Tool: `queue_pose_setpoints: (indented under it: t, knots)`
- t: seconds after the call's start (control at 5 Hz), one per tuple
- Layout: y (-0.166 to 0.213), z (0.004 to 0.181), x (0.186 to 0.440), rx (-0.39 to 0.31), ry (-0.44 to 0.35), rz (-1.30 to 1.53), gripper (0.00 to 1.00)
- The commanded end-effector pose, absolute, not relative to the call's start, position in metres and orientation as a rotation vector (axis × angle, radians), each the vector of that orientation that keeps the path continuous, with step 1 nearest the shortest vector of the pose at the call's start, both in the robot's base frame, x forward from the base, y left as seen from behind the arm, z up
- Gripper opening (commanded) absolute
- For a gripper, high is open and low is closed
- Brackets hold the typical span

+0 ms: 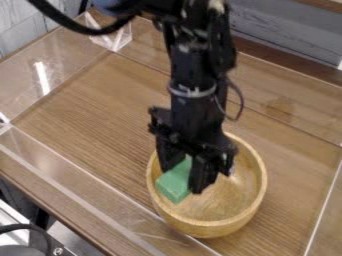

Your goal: Remove the green block from inside the brown bowl and put it on the table

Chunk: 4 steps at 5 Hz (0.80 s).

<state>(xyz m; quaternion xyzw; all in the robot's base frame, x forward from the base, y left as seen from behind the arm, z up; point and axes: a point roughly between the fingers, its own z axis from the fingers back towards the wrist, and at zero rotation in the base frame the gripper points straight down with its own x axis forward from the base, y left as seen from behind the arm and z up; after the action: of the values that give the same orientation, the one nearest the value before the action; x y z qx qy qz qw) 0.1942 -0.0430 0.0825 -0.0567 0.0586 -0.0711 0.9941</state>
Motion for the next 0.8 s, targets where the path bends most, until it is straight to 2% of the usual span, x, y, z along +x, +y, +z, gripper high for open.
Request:
queue_pose_setpoints:
  t: [0.0,0.2,0.4,0.6]
  knots:
    - [-0.029,0.144,0.21,-0.116,0.022,-0.041,0.0]
    - [0.001,0.187,0.223,-0.1,-0.027,0.07,0.0]
    - [0.028,0.184,0.224,-0.094,-0.053,0.083,0.0]
    - [0.027,0.165,0.221,-0.09,-0.055,0.069,0.0]
